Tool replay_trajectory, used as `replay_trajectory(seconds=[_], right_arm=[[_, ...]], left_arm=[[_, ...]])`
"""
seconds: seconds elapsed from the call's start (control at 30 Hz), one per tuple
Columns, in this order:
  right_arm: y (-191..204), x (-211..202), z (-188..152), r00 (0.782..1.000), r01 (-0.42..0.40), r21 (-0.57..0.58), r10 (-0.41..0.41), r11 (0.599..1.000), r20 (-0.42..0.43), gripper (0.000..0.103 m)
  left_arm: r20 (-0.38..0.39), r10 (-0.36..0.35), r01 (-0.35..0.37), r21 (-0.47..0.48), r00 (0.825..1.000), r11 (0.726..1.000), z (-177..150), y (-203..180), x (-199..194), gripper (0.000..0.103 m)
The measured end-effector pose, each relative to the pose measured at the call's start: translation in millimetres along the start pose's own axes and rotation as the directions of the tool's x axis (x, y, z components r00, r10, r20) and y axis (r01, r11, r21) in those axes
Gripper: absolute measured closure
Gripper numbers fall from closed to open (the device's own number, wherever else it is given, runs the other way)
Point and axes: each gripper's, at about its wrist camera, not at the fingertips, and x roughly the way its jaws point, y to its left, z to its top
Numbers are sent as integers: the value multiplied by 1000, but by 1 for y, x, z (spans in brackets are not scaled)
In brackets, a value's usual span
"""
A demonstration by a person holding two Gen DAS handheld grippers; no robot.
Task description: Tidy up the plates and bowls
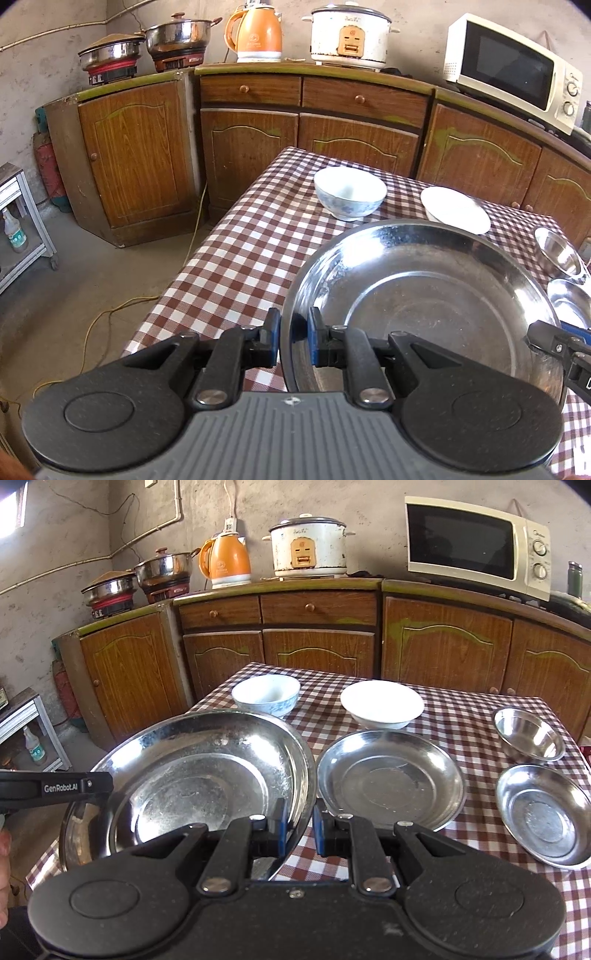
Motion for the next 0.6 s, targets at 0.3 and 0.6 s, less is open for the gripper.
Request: replay_trajectory(seconds=[0.3, 0.6], right_arm=[[-11, -23, -9, 999, 33, 4, -33, 999, 6, 84], [-21, -33, -15, 999, 47, 20, -47, 999, 2, 84]], left_arm=[[6, -21, 21, 21, 1000, 1000, -8, -14, -10, 86], [8, -31, 30, 39, 1000, 999, -13, -24, -14, 86]])
